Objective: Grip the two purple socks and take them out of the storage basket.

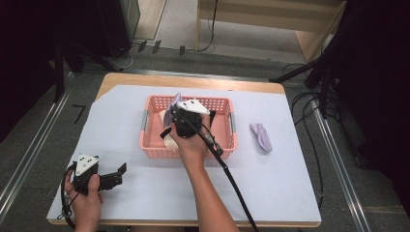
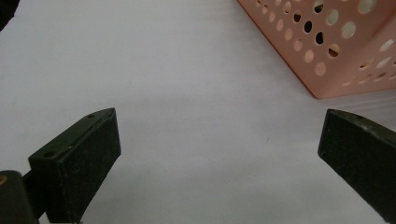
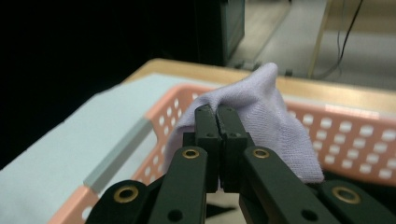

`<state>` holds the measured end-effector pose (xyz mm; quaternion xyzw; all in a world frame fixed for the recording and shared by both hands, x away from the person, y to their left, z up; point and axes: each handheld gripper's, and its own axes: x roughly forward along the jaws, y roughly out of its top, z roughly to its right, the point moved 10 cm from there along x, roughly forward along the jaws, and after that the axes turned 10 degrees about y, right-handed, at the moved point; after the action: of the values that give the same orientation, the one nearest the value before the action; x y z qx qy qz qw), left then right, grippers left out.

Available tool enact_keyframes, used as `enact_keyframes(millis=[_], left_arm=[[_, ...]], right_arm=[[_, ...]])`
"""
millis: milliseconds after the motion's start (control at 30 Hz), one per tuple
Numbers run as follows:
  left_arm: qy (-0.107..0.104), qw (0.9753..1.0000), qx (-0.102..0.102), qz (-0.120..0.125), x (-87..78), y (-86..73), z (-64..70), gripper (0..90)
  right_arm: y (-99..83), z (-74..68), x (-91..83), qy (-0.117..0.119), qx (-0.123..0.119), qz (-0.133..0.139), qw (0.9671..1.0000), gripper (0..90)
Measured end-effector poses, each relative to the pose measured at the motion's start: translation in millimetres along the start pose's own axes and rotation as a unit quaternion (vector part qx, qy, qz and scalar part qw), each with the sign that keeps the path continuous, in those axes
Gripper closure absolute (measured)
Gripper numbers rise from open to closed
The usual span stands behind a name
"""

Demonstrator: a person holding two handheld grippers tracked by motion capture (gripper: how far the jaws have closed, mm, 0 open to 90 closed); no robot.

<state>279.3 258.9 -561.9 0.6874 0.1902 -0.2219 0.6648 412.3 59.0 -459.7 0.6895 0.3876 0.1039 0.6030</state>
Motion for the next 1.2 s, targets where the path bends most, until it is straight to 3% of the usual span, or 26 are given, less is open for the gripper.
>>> enact_keyframes(millis=[200,400,600,1200], left_arm=[[-0.001,1.0,-0.001,-0.001,-0.1,-0.1,0.1,0.1],[-0.002,1.0,-0.001,-0.001,0.1,-0.1,0.1,0.1],[-0.001,1.0,0.0,0.001,0.4,0.2,0.6,0.1],[0.0,1.0,0.004,0.001,0.3,0.2,0.6,0.1]], right_arm=[[16.1,4.5,-8.1,-0.01,-0.048,0.047,0.9977,89.3],[21.2,13.3,-16.7,-0.023,-0.073,0.061,0.9952,89.2],[29.3,25.3,-28.8,-0.035,-0.074,0.083,0.9931,89.2],[46.0,63.8,-74.3,-0.069,-0.068,0.113,0.9888,89.1]])
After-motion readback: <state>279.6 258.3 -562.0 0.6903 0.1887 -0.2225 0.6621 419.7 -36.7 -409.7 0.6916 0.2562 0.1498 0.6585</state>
